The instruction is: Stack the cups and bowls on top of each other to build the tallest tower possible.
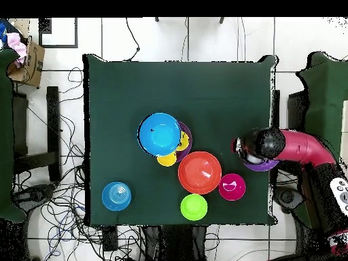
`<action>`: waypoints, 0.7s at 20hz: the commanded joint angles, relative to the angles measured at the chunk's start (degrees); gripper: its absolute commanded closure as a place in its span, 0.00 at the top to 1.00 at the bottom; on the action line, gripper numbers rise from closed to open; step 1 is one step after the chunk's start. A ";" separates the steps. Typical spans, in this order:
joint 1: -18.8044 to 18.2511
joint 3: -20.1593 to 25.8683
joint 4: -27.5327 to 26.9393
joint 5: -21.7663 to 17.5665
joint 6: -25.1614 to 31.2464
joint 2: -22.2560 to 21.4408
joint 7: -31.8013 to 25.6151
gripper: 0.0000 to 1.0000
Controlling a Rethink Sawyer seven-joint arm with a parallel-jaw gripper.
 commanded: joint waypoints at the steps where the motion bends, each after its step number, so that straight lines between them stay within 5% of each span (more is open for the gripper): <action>1: -0.45 0.87 -4.51 -7.18 -5.99 5.03 -15.09 1.00; 14: -1.79 -0.60 -5.34 -12.17 -15.40 11.38 -11.01 1.00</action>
